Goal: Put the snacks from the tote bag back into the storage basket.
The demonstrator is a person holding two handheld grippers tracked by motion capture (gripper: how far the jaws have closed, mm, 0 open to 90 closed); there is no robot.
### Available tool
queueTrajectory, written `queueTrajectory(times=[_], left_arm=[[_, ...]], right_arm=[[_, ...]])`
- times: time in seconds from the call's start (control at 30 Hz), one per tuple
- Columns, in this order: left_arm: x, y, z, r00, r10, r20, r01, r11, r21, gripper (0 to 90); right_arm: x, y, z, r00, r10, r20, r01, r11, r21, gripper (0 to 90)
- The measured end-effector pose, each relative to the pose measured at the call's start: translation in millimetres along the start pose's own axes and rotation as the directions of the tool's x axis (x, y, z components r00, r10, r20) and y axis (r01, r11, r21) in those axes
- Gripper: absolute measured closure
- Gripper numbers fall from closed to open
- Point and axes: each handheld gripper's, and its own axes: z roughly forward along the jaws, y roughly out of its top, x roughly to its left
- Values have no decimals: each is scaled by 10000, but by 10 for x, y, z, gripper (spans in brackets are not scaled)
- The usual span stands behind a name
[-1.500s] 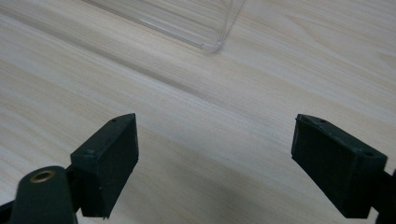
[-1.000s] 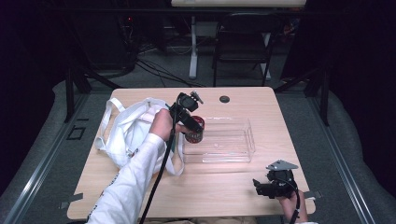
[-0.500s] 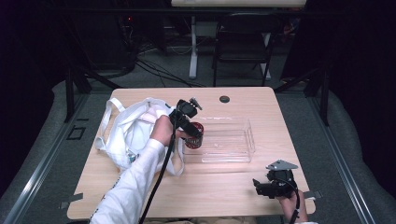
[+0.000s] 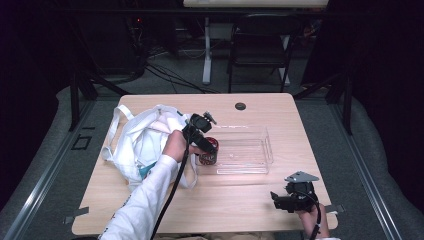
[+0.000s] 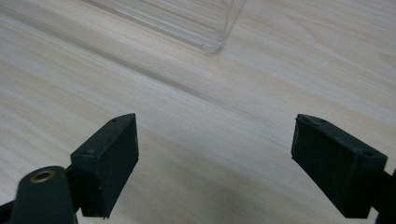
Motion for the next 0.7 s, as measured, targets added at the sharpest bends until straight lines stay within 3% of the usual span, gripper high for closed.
queueTrajectory(times=[0.57,0.7], left_arm=[[-4,-115,163,9997,-210,-95,211,9997,98,272],[-19,-130,198,9992,-236,-309,241,9996,146,272]], right_arm=[[-1,-2,2,10000,11,-6,-11,10000,-8,144],[0,-3,2,10000,3,-12,-3,10000,-6,143]])
